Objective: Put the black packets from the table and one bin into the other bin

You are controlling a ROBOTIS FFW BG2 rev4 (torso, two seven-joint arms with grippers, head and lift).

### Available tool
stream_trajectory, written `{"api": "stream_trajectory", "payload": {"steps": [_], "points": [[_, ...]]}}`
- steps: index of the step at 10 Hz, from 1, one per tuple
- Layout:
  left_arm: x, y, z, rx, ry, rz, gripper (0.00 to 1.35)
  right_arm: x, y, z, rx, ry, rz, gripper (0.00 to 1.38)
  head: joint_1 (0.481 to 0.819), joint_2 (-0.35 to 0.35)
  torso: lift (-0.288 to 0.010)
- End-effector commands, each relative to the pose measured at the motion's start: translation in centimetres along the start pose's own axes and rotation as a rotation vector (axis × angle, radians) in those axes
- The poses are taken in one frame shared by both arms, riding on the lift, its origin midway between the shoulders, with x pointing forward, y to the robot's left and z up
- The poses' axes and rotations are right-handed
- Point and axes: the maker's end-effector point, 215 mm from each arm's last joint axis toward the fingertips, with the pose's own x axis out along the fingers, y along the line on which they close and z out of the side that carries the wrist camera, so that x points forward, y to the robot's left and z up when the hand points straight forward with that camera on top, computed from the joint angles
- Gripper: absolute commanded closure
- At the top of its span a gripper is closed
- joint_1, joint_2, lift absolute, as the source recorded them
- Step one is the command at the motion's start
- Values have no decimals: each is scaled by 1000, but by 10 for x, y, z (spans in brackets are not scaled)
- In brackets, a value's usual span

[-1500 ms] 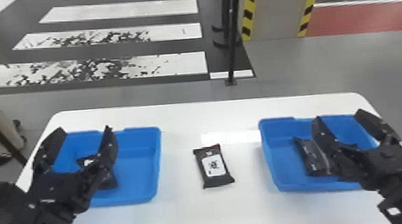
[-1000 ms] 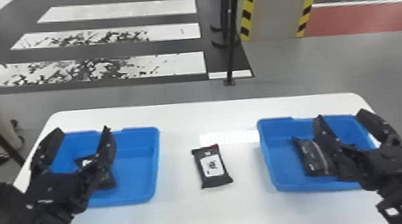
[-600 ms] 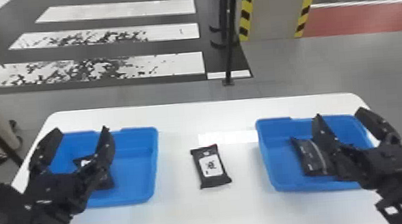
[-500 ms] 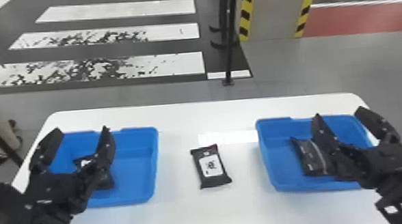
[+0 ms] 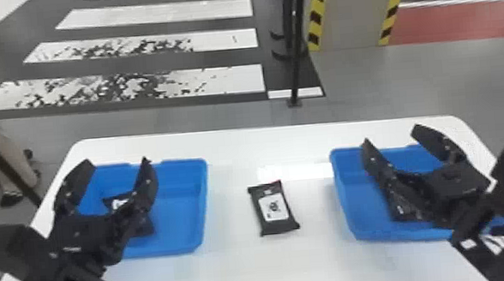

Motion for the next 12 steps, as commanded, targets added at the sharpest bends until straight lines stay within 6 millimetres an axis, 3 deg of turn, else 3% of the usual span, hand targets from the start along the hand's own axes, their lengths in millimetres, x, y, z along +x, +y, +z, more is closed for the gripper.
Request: {"api": "stream_trajectory", "payload": {"steps": [1, 4, 6, 8, 11, 12], "points": [[1, -1, -1, -1, 2, -3, 209, 26, 18, -6, -38, 52, 53, 159, 695, 42, -110], [2, -1, -2, -1, 7, -4, 211, 83, 74, -59, -81, 204, 200, 157, 695, 103, -110], [4, -2, -1, -2, 5, -6, 209, 106, 117, -99, -111, 309, 303, 156, 695, 161, -110], [4, -2, 0, 0, 3, -6, 211, 113, 143, -136, -139, 420, 367, 153, 695, 203, -110], [5, -4, 0, -1, 3, -6, 211, 109, 145, -189, -140, 584, 379, 153, 695, 232, -110], [6, -4, 0, -3, 3, -8, 209, 108, 158, -206, -140, 628, 417, 153, 695, 232, -110]]}}
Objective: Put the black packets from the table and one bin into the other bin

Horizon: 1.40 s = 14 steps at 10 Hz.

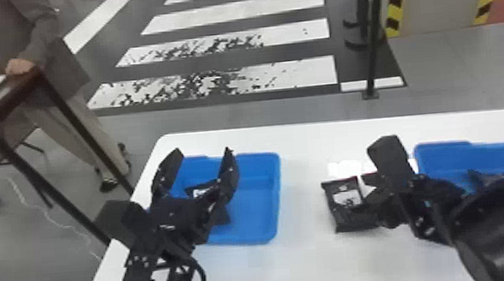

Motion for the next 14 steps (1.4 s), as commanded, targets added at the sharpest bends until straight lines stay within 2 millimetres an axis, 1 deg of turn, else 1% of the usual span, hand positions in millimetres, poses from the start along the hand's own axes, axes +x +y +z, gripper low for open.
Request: {"api": "stream_trajectory", "payload": {"steps": [1, 2, 3, 4, 5, 6, 7, 8, 9, 10, 11, 12, 13, 14], "points": [[2, 0, -1, -2, 1, 0, 209, 15, 8, -15, -13, 57, 29, 159, 695, 237, -110], [2, 0, -2, -3, 3, 2, 209, 22, 12, -23, -23, 87, 40, 165, 695, 246, -110], [2, -1, -3, -6, 3, 0, 211, 25, 11, -31, -27, 110, 41, 302, 695, 250, -110], [1, 0, -3, -5, 3, 2, 209, 26, 12, -29, -37, 110, 43, 872, 695, 252, -110], [1, 1, -2, -6, 0, 4, 209, 25, 15, -19, -48, 90, 42, 1118, 695, 252, -110], [0, 1, -3, -6, 0, 4, 211, 23, 22, -12, -56, 71, 51, 1118, 695, 256, -110], [-1, 4, -2, -2, -3, 9, 211, 19, 28, 6, -86, 33, 34, 1122, 695, 264, -110], [-2, 4, -1, -3, -6, 10, 209, 13, 30, 18, -90, -1, 13, 1122, 695, 269, -110], [-2, 4, -1, -5, -6, 10, 211, 11, 25, 23, -85, -23, 1, 1124, 695, 279, -110], [-3, 5, 0, -3, -11, 12, 209, -3, 4, 36, -64, -78, -47, 1124, 695, 282, -110], [-4, 7, -2, -2, -4, 15, 209, -31, -30, 54, -45, -145, -144, 1124, 695, 272, -110], [-5, 7, -3, -4, -2, 15, 209, -50, -56, 64, -33, -189, -206, 1136, 695, 258, -110], [-5, 6, -4, -3, -1, 14, 211, -71, -65, 78, -28, -241, -237, 1136, 695, 219, -110], [-5, 5, -4, -4, -1, 12, 209, -110, -84, 89, -14, -297, -308, 1136, 695, 194, -110]]}}
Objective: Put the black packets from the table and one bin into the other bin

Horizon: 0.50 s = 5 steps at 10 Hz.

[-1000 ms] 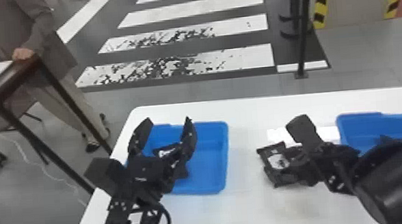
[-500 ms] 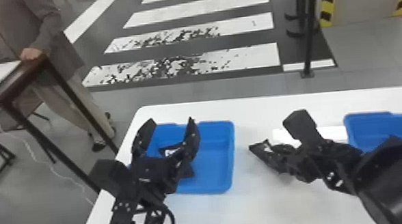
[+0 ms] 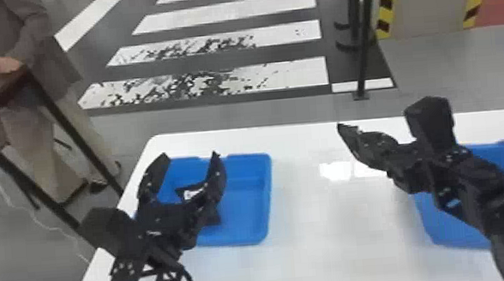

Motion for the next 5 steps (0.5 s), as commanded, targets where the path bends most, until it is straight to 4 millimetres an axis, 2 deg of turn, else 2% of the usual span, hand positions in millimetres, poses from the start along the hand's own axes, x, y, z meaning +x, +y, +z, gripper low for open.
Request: {"api": "stream_trajectory", "payload": {"steps": [1, 2, 3, 4, 5], "points": [[0, -1, 1, 0, -2, -1, 209, -46, -43, 12, 17, -28, -109, 1136, 695, 167, -110], [0, 0, 1, 1, -5, 0, 209, -80, -73, -2, 23, 12, -193, 1136, 695, 147, -110], [0, 0, 3, 2, -9, 0, 211, -110, -89, -26, 46, 67, -243, 1136, 695, 103, -110], [-1, 2, 4, 1, -13, 4, 209, -131, -99, -50, 62, 124, -278, 1136, 695, 54, -110], [-3, 6, 14, 7, -47, 15, 211, -139, -104, -74, 76, 166, -289, 1133, 695, 18, -110]]}}
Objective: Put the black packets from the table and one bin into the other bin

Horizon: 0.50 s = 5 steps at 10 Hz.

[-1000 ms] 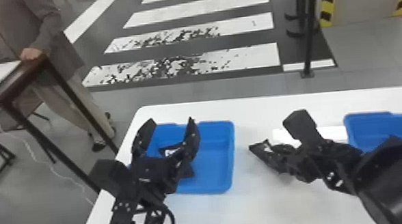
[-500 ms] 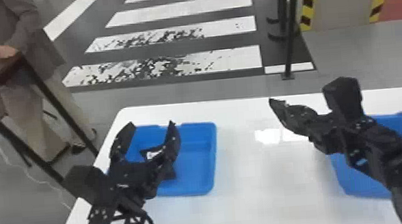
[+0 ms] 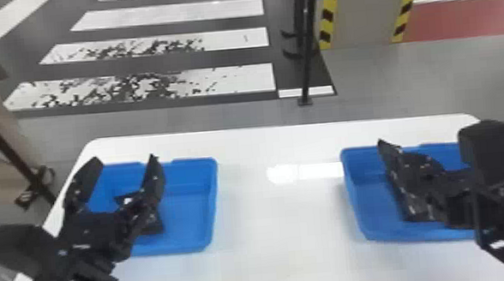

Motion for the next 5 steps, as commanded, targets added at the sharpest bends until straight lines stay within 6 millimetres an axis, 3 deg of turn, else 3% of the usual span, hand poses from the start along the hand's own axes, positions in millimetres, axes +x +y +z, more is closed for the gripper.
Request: {"api": "stream_trajectory", "payload": {"steps": [1, 2, 3, 4, 5], "points": [[-2, 2, 10, 9, -33, 6, 211, 0, -17, -27, 3, 42, -31, 1067, 695, 4, -110], [0, 0, 11, 11, -38, 2, 209, 8, -29, -39, 6, 41, -35, 805, 695, -15, -110], [0, -2, 11, 12, -37, -2, 209, 9, -41, -43, 10, 24, -39, 367, 695, -31, -110], [1, -3, 10, 15, -31, -4, 209, 0, -52, -40, 8, -17, -47, 65, 695, -48, -110], [1, -3, 5, 9, -17, -5, 211, -16, -60, -34, 10, -76, -66, 76, 695, -59, -110]]}}
